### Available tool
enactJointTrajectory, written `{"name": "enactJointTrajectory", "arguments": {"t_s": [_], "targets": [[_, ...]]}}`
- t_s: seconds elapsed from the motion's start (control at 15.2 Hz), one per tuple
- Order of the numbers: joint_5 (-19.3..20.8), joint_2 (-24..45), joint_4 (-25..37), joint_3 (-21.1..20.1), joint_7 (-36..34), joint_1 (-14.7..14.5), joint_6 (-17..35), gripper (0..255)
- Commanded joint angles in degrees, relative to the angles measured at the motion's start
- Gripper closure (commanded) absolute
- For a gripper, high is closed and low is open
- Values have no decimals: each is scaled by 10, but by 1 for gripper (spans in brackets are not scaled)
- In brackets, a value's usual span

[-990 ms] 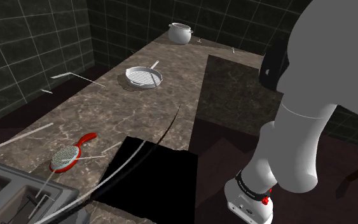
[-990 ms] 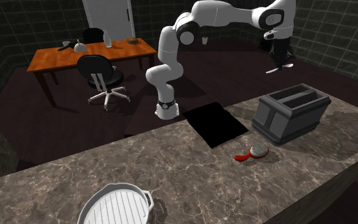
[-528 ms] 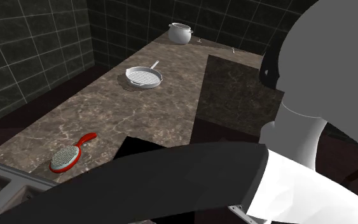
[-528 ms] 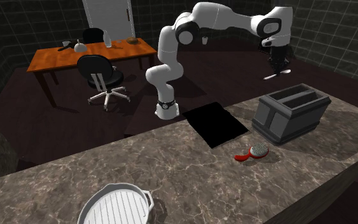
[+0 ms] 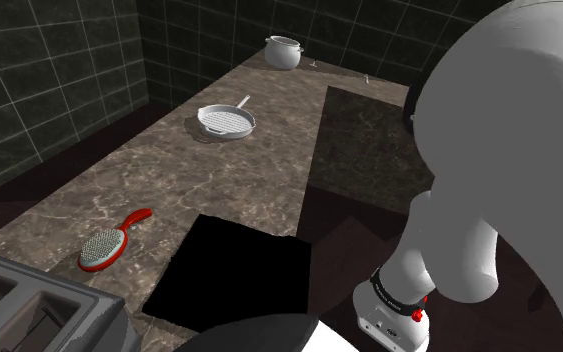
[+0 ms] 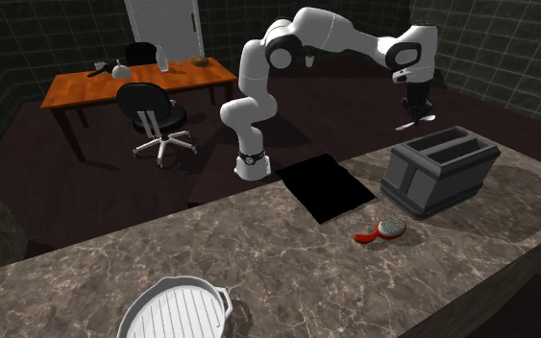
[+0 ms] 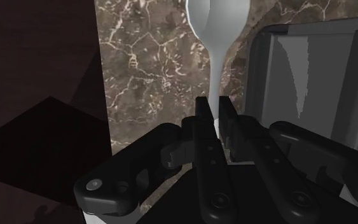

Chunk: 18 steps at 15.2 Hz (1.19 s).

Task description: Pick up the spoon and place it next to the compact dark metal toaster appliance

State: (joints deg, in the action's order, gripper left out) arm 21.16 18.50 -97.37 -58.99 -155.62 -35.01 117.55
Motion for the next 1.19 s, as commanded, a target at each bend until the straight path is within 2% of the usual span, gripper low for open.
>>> {"name": "enactJointTrajectory", "arguments": {"t_s": [0.0, 1.12], "targets": [[6, 4, -10, 3, -4, -2, 13, 255], [70, 53, -87, 44, -50, -27, 117, 255]]}}
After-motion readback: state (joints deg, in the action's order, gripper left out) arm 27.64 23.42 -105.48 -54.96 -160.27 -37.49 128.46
